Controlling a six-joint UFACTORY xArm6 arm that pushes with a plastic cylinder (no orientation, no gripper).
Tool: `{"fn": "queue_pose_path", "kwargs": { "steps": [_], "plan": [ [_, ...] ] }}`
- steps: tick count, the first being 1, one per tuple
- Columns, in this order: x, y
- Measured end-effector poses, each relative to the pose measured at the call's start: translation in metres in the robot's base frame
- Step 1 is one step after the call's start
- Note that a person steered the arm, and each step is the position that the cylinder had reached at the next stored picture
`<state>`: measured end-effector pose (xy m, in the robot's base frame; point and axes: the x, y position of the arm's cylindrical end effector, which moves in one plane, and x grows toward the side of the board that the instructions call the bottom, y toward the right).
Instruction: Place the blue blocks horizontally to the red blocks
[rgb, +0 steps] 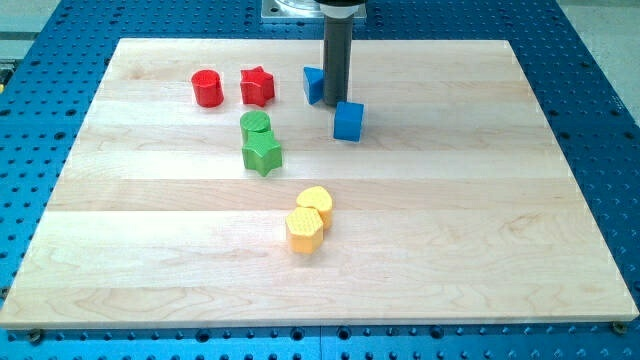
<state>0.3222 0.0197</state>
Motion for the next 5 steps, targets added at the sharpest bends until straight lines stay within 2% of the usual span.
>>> {"fn": "queue_pose_path", "kwargs": {
  "steps": [1,2,3,4,5],
  "plan": [
    [0.000,-0.030],
    [0.001,-0.017],
    [0.002,0.067],
    [0.072,0.086],
    [0.088,-0.009]
  ]
}}
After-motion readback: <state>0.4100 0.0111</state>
